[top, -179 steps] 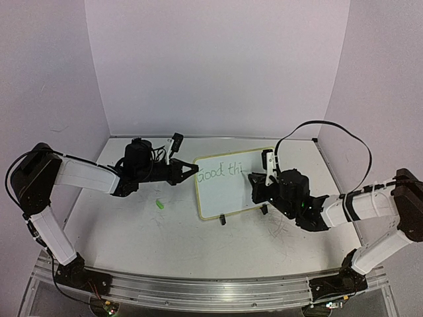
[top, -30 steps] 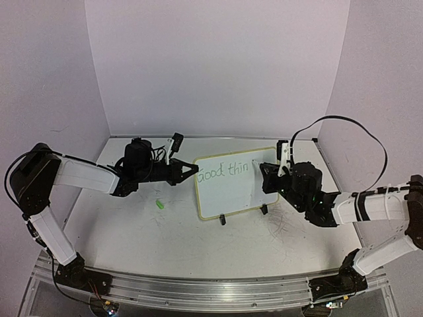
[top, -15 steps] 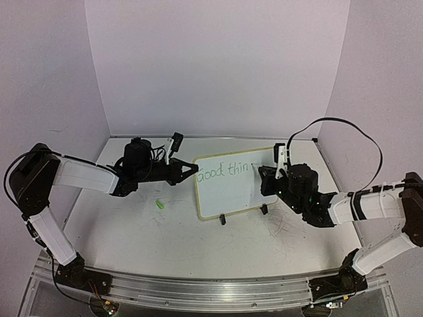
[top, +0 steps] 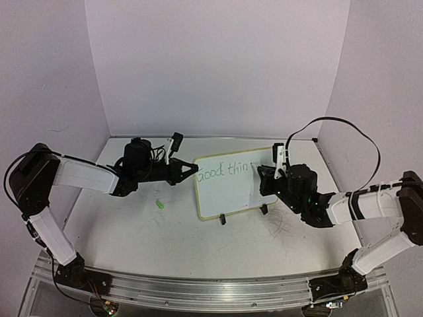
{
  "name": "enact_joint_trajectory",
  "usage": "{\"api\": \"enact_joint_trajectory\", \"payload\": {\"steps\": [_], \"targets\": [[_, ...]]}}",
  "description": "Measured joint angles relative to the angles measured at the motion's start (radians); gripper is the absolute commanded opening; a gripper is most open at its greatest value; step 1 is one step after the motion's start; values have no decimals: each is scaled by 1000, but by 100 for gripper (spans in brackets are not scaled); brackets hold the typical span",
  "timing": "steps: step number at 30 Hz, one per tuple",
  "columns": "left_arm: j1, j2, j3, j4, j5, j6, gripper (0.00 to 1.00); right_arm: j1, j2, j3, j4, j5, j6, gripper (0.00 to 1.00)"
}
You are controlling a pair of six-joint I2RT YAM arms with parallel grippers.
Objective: Write a sentence on the whiteboard
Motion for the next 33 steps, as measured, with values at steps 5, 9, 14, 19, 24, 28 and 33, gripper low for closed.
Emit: {"api": "enact_joint_trajectory", "payload": {"steps": [5, 9, 14, 19, 24, 28, 33], "targets": [[0, 0, 0, 0, 0, 0, 0, 2, 3, 0, 3, -12, -3, 0], [0, 0, 0, 0, 0, 0, 0, 8, 4, 0, 0, -22, -1, 0], [0, 0, 0, 0, 0, 0, 0, 15, 6, 0, -10, -25, 12, 0], [0, 0, 0, 0, 0, 0, 0, 18, 6, -6, -19, -25, 33, 0], [0, 0, 0, 0, -1, 0, 0, 21, 6, -15, -26, -22, 47, 0], [0, 0, -2, 0, -1, 0, 0, 23, 6, -17, -31, -19, 57, 0], [0, 0, -4, 0, -2, 0, 0, 24, 6, -17, -35, -4, 58, 0]]}}
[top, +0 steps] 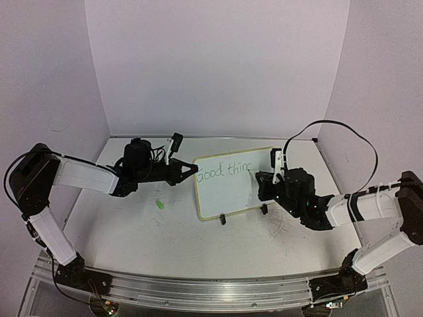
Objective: Write a sentence on the whiteboard
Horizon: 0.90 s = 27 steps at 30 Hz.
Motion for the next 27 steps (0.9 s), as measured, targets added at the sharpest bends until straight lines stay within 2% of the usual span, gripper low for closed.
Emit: {"api": "enact_joint_trajectory", "payload": {"steps": [27], "targets": [[2, 0, 0, 0, 1, -3, 0, 0, 16, 28, 21, 69, -41, 0]]}}
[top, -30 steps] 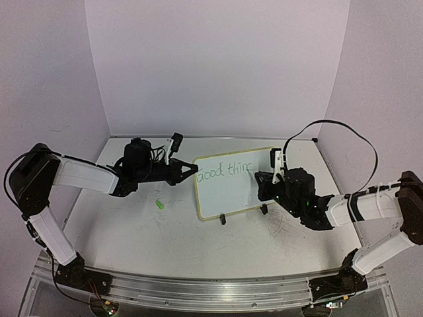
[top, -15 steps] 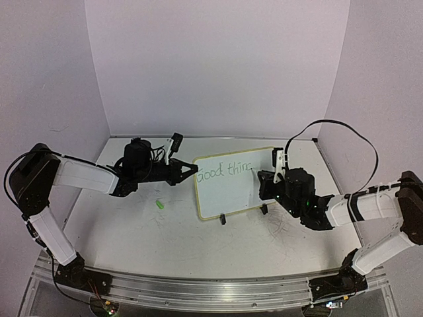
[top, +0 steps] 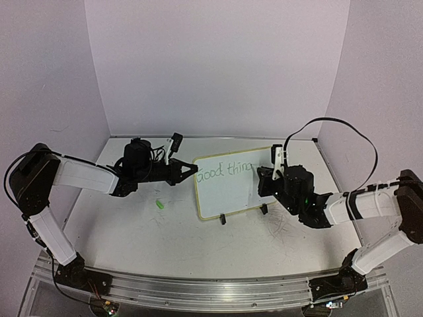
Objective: Write a sentence on the whiteboard
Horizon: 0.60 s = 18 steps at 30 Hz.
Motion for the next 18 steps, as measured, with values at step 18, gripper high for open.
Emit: {"api": "enact_joint_trajectory", "payload": {"steps": [18], "targets": [[0, 0, -1, 0, 0, 0, 0, 0, 9, 9, 4, -5, 10, 0]]}}
